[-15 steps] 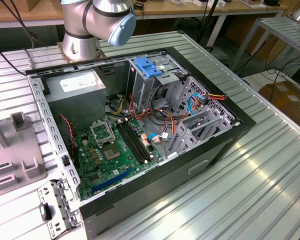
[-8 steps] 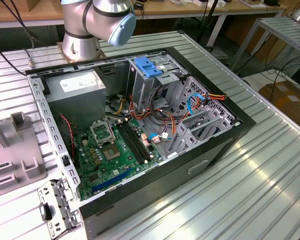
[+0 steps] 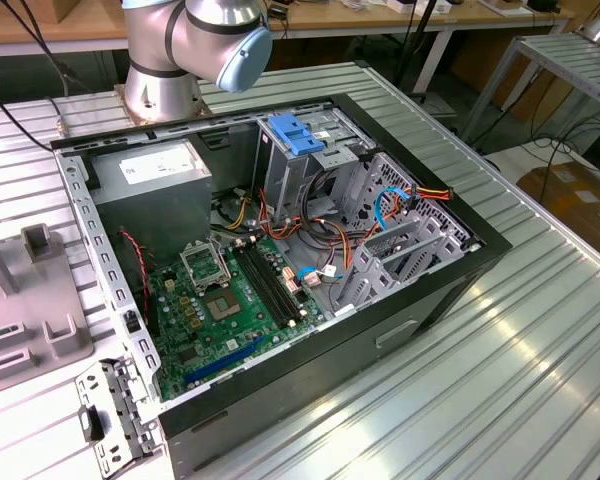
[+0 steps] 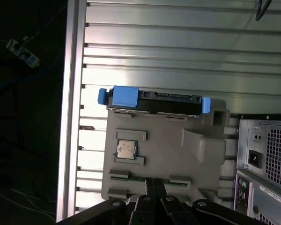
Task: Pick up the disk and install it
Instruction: 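Pick up the disk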
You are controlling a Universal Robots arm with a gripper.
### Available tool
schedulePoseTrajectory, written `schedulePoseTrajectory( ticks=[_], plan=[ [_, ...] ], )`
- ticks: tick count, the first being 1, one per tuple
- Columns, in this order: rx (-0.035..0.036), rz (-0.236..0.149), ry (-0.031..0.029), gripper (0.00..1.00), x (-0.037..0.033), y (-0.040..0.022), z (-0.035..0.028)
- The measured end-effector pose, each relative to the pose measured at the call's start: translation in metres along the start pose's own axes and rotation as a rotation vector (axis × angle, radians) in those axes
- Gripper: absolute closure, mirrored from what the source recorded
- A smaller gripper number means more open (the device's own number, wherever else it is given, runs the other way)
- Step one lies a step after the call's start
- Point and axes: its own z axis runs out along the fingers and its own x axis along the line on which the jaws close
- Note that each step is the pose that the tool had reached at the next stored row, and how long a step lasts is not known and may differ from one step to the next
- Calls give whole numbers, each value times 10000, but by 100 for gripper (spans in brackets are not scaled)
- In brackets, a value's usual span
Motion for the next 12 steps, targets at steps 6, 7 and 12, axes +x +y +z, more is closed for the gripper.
schedulePoseTrajectory(
  ticks=[6,7,12],
  plan=[
    [5,-255,-1,89,0,0,0],
    [5,-279,-1,89,0,0,0],
    [8,-458,-2,89,0,0,0]
  ],
)
